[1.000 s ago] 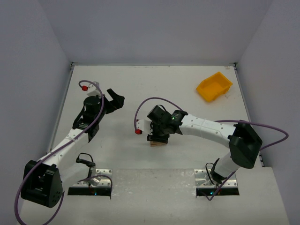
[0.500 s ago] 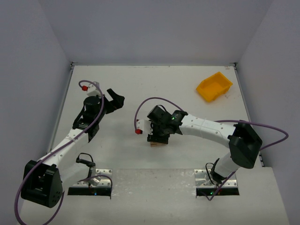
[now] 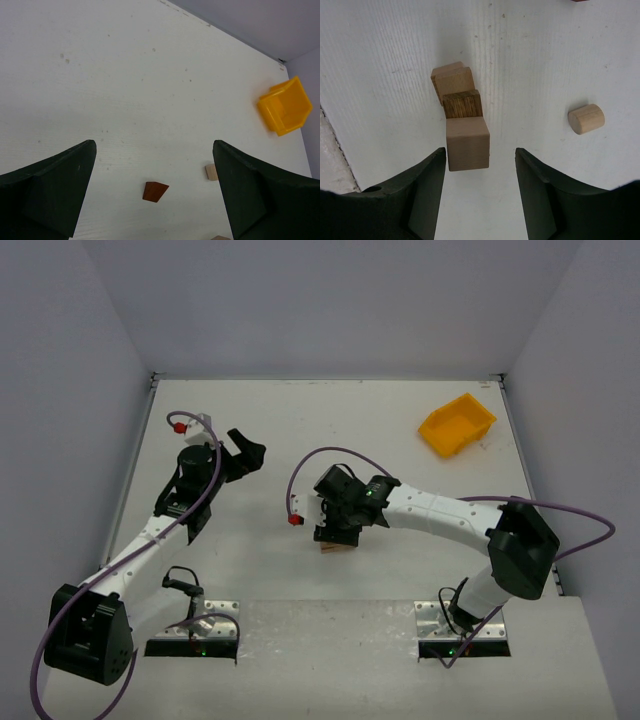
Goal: Build the wood block tower
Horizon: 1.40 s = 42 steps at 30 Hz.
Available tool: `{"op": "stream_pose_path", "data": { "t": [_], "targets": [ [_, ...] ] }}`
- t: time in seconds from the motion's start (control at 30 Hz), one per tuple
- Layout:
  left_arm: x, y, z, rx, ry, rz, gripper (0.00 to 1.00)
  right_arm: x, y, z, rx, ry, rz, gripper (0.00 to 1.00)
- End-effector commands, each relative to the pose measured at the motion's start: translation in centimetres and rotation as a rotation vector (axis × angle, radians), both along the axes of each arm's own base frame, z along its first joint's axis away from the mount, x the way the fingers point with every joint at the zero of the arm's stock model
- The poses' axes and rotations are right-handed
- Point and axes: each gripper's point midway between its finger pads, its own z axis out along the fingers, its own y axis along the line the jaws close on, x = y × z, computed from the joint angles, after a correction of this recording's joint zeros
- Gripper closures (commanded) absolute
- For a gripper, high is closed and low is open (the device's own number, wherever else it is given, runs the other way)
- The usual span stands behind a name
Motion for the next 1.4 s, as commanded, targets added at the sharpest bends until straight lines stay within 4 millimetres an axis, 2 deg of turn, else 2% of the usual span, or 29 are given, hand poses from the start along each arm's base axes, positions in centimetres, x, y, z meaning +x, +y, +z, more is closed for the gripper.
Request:
{"op": "stream_pose_path", "data": {
  "t": [0.0, 0.5, 0.87, 1.03, 1.1, 1.2, 1.37],
  "targets": [
    [0.2, -0.1, 1.9, -0.006, -0.079, -0.013, 0.0, 0.4, 0.8, 0.5, 0.034, -0.029, -0.002, 0.42],
    [0.2, -0.2, 2.0, -0.009, -0.086, -0.022, 0.0, 1.0, 0.4, 0.2, 0.007, -0.054, -0.019, 0.39],
    [0.2, -0.3, 2.1, -0.01, -0.087, -0.027, 0.0, 0.1, 0.7, 0.6, 0.033, -0.013, 0.001, 0.38],
    [0.2, -0.2, 2.1, -0.011, -0.085, -0.023, 0.0, -0.5, 1.2, 2.3, 0.105, -0.017, 0.026, 0.38],
    [0.3, -0.3, 2.1, -0.01, -0.086, -0.027, 0.0, -0.5, 1.5, 4.0, 0.161, -0.05, 0.04, 0.37],
    [0.3, -0.3, 2.1, -0.01, -0.084, -0.027, 0.0, -0.6, 1.8, 5.1, 0.212, -0.075, 0.058, 0.36],
    [0.2, -0.3, 2.1, -0.007, -0.083, -0.029, 0.0, -0.7, 2.5, 9.1, 0.369, -0.175, 0.105, 0.36]
  ]
}}
